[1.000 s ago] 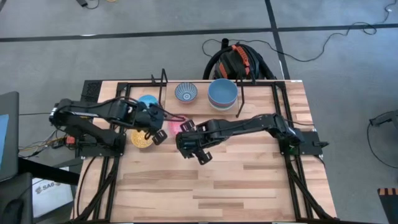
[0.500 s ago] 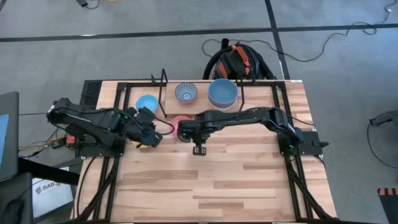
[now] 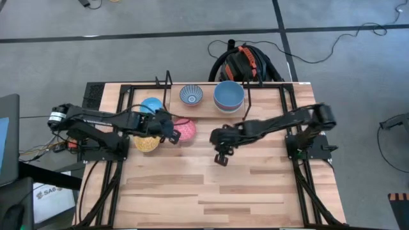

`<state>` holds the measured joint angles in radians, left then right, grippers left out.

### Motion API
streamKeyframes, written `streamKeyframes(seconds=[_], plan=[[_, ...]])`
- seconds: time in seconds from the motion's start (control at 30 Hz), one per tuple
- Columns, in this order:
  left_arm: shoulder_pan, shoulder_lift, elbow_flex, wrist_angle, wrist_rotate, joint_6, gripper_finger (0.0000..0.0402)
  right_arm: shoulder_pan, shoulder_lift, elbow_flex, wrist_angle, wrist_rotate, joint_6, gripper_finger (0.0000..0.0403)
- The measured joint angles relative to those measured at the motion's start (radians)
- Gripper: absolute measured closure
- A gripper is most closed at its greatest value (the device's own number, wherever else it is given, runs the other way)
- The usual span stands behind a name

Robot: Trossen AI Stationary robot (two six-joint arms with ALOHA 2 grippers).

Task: Place and stack bowls onto a shelf
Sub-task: Stack the small red bowl on the small blue bowl on the shelf

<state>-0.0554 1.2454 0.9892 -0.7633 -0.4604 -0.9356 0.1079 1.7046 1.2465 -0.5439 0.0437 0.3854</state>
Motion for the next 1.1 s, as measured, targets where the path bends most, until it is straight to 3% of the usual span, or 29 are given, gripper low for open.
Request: streamKeyframes(seconds=[0.13, 0.37, 0.57, 0.73, 0.93, 1.1], plan=[[0.049, 0.001, -0.013, 0.026, 0.045, -0.005, 0.031, -0.024, -0.071, -0.123, 0.264, -0.004, 0.008, 0.0363], [0.088, 0.067, -0.013, 0.063, 0.045, -0.06, 0.0283, -0.091, -0.052, -0.121, 0.299, -0.001, 0.031, 0.0337], [0.114, 0.231, -0.01, 0.091, 0.074, -0.124, 0.0278, -0.124, -0.123, -0.121, 0.255, 0.001, 0.116, 0.03], [0.135, 0.308, -0.007, 0.08, 0.12, -0.172, 0.0278, -0.161, -0.192, -0.123, 0.117, 0.0, 0.114, 0.0256], [0.158, 0.325, -0.004, 0.086, 0.16, -0.177, 0.0278, -0.194, -0.224, -0.121, 0.034, -0.002, 0.052, 0.0197], [0.16, 0.309, 0.0, 0.069, 0.161, -0.191, 0.0278, -0.218, -0.224, -0.121, 0.001, -0.041, 0.017, 0.0172]])
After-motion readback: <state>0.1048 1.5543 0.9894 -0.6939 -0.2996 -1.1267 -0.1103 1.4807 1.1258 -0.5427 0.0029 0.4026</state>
